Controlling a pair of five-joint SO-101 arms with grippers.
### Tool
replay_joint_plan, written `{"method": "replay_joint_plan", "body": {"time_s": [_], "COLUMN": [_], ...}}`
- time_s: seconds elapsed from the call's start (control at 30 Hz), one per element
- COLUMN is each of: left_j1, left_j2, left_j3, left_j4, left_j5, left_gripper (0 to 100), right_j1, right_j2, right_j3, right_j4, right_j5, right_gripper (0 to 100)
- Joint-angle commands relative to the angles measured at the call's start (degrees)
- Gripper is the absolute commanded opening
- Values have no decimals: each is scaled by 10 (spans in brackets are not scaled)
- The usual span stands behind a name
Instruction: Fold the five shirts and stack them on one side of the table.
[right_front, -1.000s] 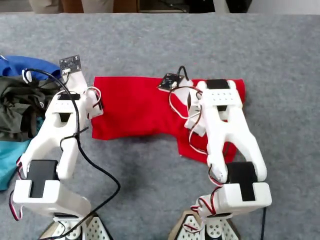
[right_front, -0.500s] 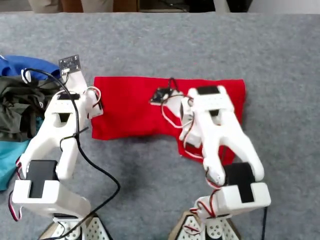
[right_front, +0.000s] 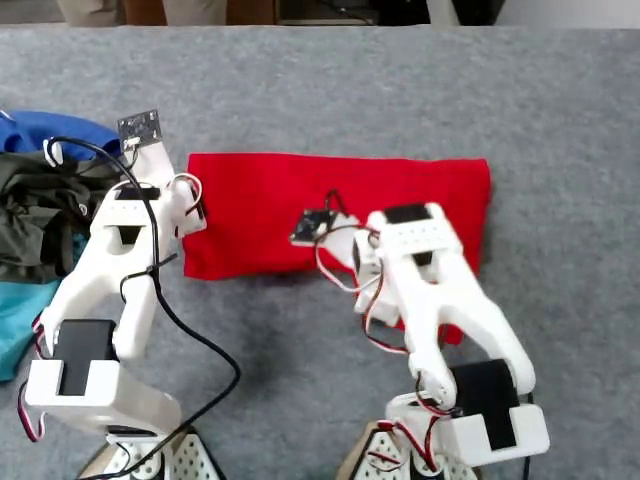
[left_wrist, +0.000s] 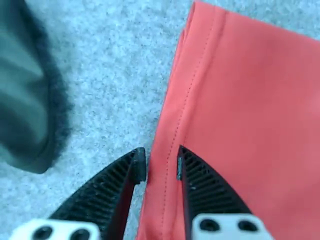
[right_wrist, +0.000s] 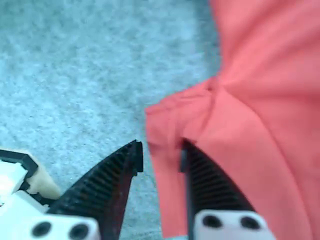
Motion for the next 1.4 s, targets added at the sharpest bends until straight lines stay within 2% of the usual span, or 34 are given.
{"method": "replay_joint_plan", "body": {"time_s": [0.0,0.13,0.27,0.47,0.57,0.73,0.97,1.13,1.37], "left_j1": [-4,-4,-5,2,19,41,44,43,21], "left_j2": [-3,-7,-8,-1,15,94,215,276,372], "left_j3": [-30,-30,-61,-140,-166,-211,-313,-399,-553], "left_j4": [-7,-7,7,36,31,0,5,53,106], "left_j5": [3,4,15,101,114,114,111,109,69], "left_gripper": [117,116,114,104,29,19,19,19,19], "right_j1": [-1,44,95,139,160,185,216,235,250], "right_j2": [-30,-58,-63,52,151,313,507,623,737], "right_j3": [0,-78,-209,-366,-449,-598,-788,-937,-1120], "right_j4": [-8,25,52,47,25,21,20,35,84], "right_j5": [9,12,12,8,-20,-54,-85,-85,-82], "right_gripper": [174,147,7,16,16,16,16,16,16]}}
